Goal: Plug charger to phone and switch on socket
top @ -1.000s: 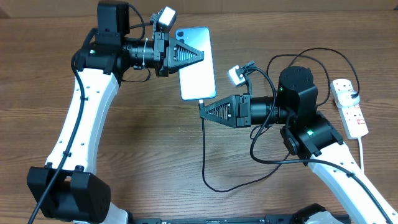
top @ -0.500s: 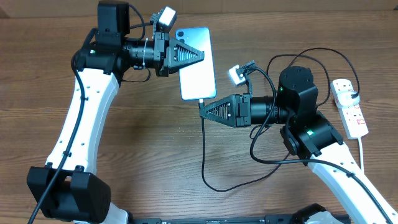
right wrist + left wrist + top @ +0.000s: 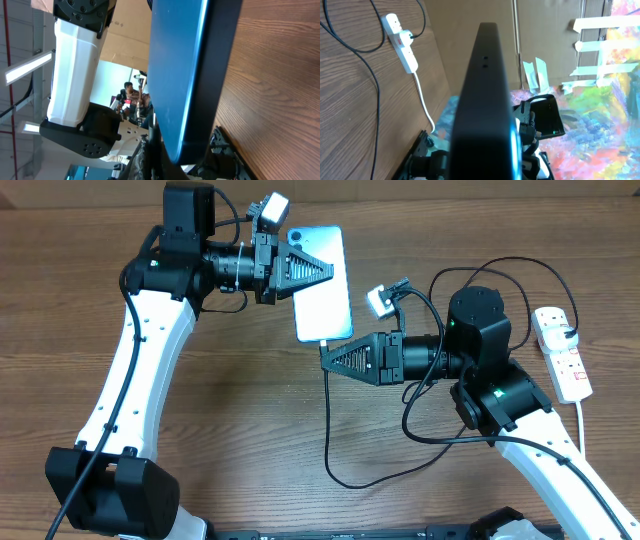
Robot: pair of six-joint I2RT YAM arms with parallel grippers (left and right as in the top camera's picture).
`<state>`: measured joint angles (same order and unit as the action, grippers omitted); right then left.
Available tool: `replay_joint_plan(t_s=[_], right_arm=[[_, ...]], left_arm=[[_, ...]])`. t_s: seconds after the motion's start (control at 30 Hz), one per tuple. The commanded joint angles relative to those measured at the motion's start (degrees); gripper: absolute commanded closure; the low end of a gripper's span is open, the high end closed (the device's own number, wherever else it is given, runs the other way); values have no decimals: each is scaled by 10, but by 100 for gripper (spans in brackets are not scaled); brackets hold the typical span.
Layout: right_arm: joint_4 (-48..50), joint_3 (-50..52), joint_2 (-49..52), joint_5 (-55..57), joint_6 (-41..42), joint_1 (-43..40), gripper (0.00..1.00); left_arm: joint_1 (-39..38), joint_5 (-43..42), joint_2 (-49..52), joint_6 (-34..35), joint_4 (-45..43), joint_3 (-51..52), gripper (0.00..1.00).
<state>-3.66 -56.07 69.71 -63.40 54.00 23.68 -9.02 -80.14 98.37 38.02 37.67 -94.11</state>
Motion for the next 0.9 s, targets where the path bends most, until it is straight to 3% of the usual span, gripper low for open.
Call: replay_joint_plan(t_s=[0.0,0.87], right_arm=[[4,-2,1,11,0,-2,96],[4,-2,1,-23,0,-2,96]], left_arm=[[-3,-19,-13,20,-3,-7,96],[7,-24,-13,23,-24,-7,96]])
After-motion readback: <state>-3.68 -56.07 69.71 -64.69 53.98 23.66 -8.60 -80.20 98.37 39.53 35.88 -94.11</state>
